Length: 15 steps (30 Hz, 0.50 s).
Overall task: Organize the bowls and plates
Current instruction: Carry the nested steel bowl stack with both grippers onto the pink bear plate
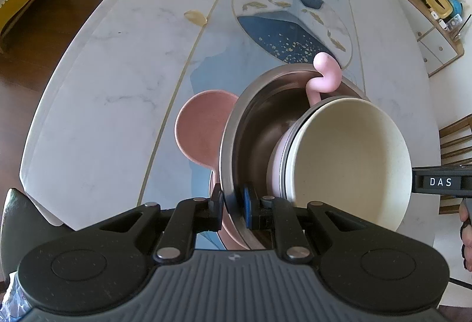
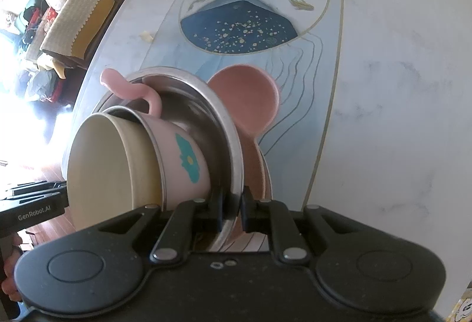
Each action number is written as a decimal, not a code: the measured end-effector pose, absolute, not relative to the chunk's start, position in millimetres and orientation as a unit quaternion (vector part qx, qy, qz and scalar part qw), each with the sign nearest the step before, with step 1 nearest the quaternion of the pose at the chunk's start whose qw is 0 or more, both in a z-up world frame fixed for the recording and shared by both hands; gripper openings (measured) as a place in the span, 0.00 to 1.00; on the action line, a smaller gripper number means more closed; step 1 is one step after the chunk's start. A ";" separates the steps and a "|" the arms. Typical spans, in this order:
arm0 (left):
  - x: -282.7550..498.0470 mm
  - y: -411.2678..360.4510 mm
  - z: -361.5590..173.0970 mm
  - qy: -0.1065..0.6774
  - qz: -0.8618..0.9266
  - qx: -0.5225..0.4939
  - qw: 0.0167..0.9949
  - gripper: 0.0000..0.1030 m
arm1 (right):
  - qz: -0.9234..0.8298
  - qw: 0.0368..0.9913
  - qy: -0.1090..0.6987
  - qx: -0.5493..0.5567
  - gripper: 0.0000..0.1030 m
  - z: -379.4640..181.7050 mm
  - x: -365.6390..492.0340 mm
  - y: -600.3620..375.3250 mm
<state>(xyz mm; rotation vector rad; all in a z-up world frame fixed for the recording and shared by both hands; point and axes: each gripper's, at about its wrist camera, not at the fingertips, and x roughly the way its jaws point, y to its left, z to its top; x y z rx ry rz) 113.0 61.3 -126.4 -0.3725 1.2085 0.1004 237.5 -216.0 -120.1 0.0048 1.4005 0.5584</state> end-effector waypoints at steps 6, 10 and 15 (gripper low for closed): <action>114.5 61.1 -132.3 0.567 0.048 -0.174 0.804 0.12 | 0.254 0.728 0.637 0.003 0.12 -126.2 236.6 -216.9; 113.9 60.1 -133.4 0.566 0.048 -0.174 0.805 0.12 | 0.255 0.728 0.637 0.003 0.12 -127.9 236.1 -217.2; 113.5 60.6 -134.4 0.563 0.047 -0.173 0.807 0.12 | 0.254 0.726 0.639 0.006 0.12 -128.5 236.9 -217.6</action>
